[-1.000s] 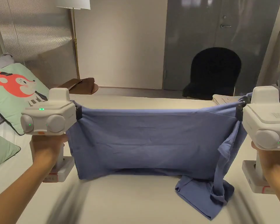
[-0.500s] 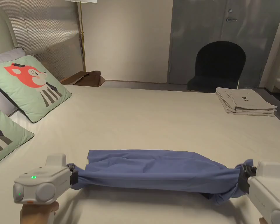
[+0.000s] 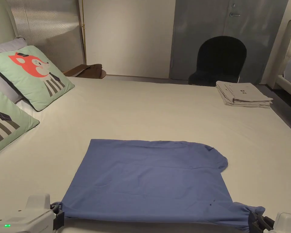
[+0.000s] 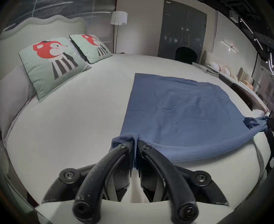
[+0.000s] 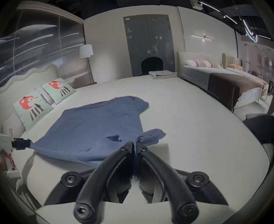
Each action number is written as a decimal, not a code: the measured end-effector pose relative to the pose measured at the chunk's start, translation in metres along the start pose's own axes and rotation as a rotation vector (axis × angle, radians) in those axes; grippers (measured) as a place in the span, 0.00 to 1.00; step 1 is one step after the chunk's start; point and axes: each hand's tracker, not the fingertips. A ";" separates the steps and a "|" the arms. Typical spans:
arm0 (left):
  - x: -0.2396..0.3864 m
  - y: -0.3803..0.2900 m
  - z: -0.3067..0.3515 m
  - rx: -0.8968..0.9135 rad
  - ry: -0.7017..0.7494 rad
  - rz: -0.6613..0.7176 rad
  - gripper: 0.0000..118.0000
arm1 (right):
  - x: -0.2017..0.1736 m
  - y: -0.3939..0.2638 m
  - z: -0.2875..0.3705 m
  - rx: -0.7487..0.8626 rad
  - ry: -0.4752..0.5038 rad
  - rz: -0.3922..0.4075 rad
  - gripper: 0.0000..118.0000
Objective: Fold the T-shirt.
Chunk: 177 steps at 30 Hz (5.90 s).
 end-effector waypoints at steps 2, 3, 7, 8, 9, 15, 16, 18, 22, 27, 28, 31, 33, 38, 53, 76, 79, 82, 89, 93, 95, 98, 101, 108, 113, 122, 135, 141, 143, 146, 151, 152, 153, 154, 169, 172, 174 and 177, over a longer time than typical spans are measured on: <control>-0.004 -0.013 0.007 -0.014 0.001 -0.028 0.01 | 0.001 -0.014 0.012 -0.026 0.003 -0.001 0.03; -0.006 -0.018 0.010 -0.025 0.002 -0.036 0.01 | 0.000 -0.021 0.017 -0.047 0.001 -0.002 0.02; -0.011 -0.035 0.018 -0.061 0.005 -0.021 0.01 | 0.003 -0.049 0.024 -0.150 -0.030 -0.022 0.03; -0.010 -0.039 0.019 -0.073 0.006 -0.010 0.01 | 0.003 -0.055 0.023 -0.181 -0.040 -0.039 0.02; -0.011 -0.042 0.019 -0.084 0.006 -0.005 0.02 | 0.004 -0.061 0.021 -0.207 -0.043 -0.048 0.02; -0.012 -0.049 0.014 -0.132 0.020 0.027 0.02 | 0.006 -0.081 0.004 -0.320 -0.067 -0.064 0.03; -0.010 -0.049 0.014 -0.134 0.023 0.027 0.05 | 0.005 -0.080 0.006 -0.308 -0.066 -0.067 0.03; -0.007 -0.043 0.016 -0.157 0.032 0.032 0.27 | 0.001 -0.071 0.008 -0.307 -0.070 -0.059 0.18; 0.003 -0.023 0.028 -0.112 0.002 0.109 0.83 | -0.016 -0.038 0.018 -0.197 -0.089 0.002 0.74; 0.033 0.020 0.055 0.111 -0.048 0.133 0.90 | -0.044 0.015 0.029 0.024 -0.064 0.023 0.86; 0.042 0.029 0.062 0.145 -0.065 0.120 0.90 | -0.050 0.024 0.031 0.050 -0.052 0.032 0.86; 0.061 0.050 0.078 0.276 -0.075 0.068 0.90 | -0.068 0.045 0.039 0.164 -0.050 0.071 0.86; 0.074 0.060 0.088 0.354 -0.062 0.031 0.90 | -0.079 0.056 0.046 0.220 -0.050 0.103 0.86; 0.102 0.073 0.112 0.486 -0.048 -0.067 0.89 | -0.099 0.073 0.060 0.345 -0.076 0.147 0.81; 0.114 0.072 0.111 0.542 -0.078 -0.169 0.00 | -0.106 0.074 0.068 0.446 -0.118 0.191 0.00; -0.018 -0.018 0.030 -0.183 -0.014 0.014 0.74 | -0.090 0.054 0.054 0.346 -0.109 0.159 0.00; -0.020 -0.023 0.027 -0.204 -0.016 0.027 0.89 | -0.088 0.053 0.052 0.338 -0.106 0.156 0.00; -0.017 -0.026 0.019 -0.209 -0.008 0.013 0.89 | -0.087 0.051 0.051 0.331 -0.109 0.162 0.00; 0.003 -0.038 0.014 -0.242 -0.065 -0.031 0.08 | -0.080 0.042 0.052 0.291 -0.117 0.171 0.00; 0.006 -0.034 0.019 -0.218 -0.049 -0.048 0.06 | -0.063 0.028 0.047 0.177 -0.120 0.130 0.00; 0.007 -0.032 0.023 -0.212 -0.053 -0.043 0.06 | -0.051 0.015 0.042 0.085 -0.123 0.093 0.07; 0.011 -0.029 0.030 -0.200 -0.054 -0.049 0.05 | -0.033 -0.014 0.033 -0.063 -0.137 0.054 0.67; 0.014 -0.027 0.034 -0.197 -0.058 -0.050 0.05 | -0.020 -0.042 0.025 -0.181 -0.159 0.013 0.85; 0.014 -0.027 0.033 -0.206 -0.056 -0.044 0.05 | -0.021 -0.067 0.015 -0.239 -0.148 0.024 0.80; 0.012 -0.027 0.032 -0.208 -0.059 -0.028 0.05 | -0.022 -0.073 -0.001 -0.332 -0.092 0.011 0.42; 0.007 -0.013 0.037 -0.159 -0.079 0.049 0.05 | -0.028 -0.041 0.014 -0.216 -0.052 0.038 0.05; 0.015 0.081 -0.022 -0.046 -0.061 0.095 0.05 | -0.052 0.056 -0.077 -0.066 -0.075 0.087 0.05; 0.030 0.105 -0.082 -0.074 -0.016 0.042 0.05 | -0.055 0.065 -0.143 -0.121 -0.117 0.111 0.05; 0.034 0.107 -0.103 -0.105 0.003 0.011 0.05 | -0.053 0.063 -0.166 -0.146 -0.127 0.118 0.05; 0.036 0.110 -0.126 -0.145 0.006 0.019 0.05 | -0.048 0.060 -0.194 -0.185 -0.142 0.127 0.05; 0.039 0.107 -0.150 -0.202 0.024 0.022 0.05 | -0.042 0.052 -0.227 -0.246 -0.169 0.165 0.05; 0.037 0.104 -0.155 -0.220 0.032 0.013 0.05 | -0.041 0.049 -0.230 -0.260 -0.170 0.163 0.05; 0.038 0.101 -0.157 -0.231 0.033 0.009 0.05 | -0.040 0.046 -0.231 -0.276 -0.168 0.161 0.05; 0.038 0.100 -0.156 -0.224 0.034 0.009 0.06 | -0.039 0.044 -0.231 -0.289 -0.168 0.154 0.05; 0.071 0.146 -0.020 0.153 -0.084 0.089 0.91 | -0.071 0.118 -0.087 0.095 -0.030 0.105 0.83; 0.086 0.146 0.025 0.295 -0.101 0.052 0.91 | -0.082 0.125 -0.046 0.204 -0.027 0.124 0.83; 0.095 0.141 0.051 0.391 -0.100 0.023 0.91 | -0.090 0.125 -0.022 0.267 -0.041 0.127 0.83; 0.106 0.130 0.076 0.487 -0.082 -0.013 0.91 | -0.098 0.121 0.003 0.320 -0.040 0.135 0.83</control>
